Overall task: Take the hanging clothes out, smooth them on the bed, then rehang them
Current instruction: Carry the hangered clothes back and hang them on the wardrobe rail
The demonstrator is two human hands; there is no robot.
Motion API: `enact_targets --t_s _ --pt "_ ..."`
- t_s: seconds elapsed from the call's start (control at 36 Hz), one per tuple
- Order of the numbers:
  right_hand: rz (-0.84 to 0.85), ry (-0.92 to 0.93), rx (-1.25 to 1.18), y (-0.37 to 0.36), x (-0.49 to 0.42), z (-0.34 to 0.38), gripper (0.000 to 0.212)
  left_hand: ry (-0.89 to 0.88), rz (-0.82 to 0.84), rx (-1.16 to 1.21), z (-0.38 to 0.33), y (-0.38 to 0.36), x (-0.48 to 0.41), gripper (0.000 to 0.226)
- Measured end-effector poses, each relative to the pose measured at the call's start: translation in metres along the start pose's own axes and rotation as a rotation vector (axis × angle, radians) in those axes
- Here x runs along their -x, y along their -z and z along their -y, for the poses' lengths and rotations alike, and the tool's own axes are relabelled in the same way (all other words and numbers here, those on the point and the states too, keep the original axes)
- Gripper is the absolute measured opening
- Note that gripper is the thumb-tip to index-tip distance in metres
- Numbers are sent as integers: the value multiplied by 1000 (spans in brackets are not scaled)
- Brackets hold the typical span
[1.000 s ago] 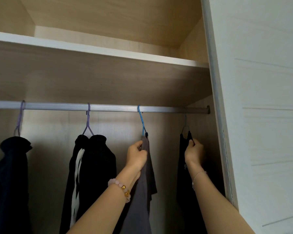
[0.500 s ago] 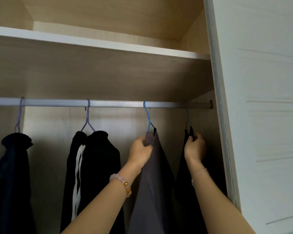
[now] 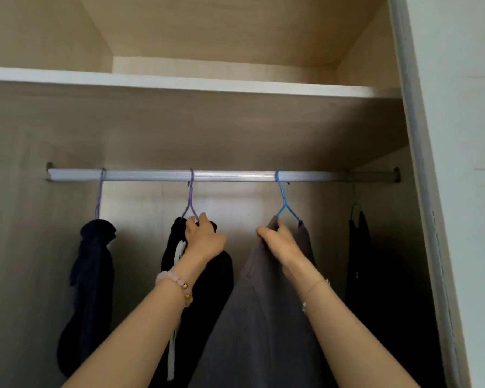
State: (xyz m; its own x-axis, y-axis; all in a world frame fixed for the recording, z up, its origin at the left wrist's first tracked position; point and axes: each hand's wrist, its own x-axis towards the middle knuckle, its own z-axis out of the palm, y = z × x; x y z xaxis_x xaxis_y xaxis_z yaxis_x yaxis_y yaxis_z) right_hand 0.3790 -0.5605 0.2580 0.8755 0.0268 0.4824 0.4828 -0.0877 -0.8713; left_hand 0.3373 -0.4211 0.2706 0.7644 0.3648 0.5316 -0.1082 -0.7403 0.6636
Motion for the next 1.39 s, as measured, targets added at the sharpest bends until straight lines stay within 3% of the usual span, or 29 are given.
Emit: enact_targets --t_s 0.11,0.19,0.33,0.53,0.69,0.94,1.19,1.39 --pt "6 -33 -69 8 -6 -1 8 32 -68 130 15 14 -1 57" --pt "-19 -70 -75 16 -11 -6 12 21 -85 143 24 22 -1 36" --pt "6 -84 -27 38 -12 -10 23 10 -75 105 32 30 -3 47" --pt "44 -96 -23 54 -9 -14 28 6 -77 136 38 35 -4 44" --pt "36 -116 -4 66 -11 -14 49 -2 -92 116 43 40 -2 42" --pt "75 -92 -11 72 -4 -11 42 -58 -98 103 37 36 6 46" --pt "144 -113 -38 59 4 -14 53 -59 -69 128 35 34 9 45" --pt "185 -99 -22 51 10 -12 47 -53 -77 161 34 27 9 44"
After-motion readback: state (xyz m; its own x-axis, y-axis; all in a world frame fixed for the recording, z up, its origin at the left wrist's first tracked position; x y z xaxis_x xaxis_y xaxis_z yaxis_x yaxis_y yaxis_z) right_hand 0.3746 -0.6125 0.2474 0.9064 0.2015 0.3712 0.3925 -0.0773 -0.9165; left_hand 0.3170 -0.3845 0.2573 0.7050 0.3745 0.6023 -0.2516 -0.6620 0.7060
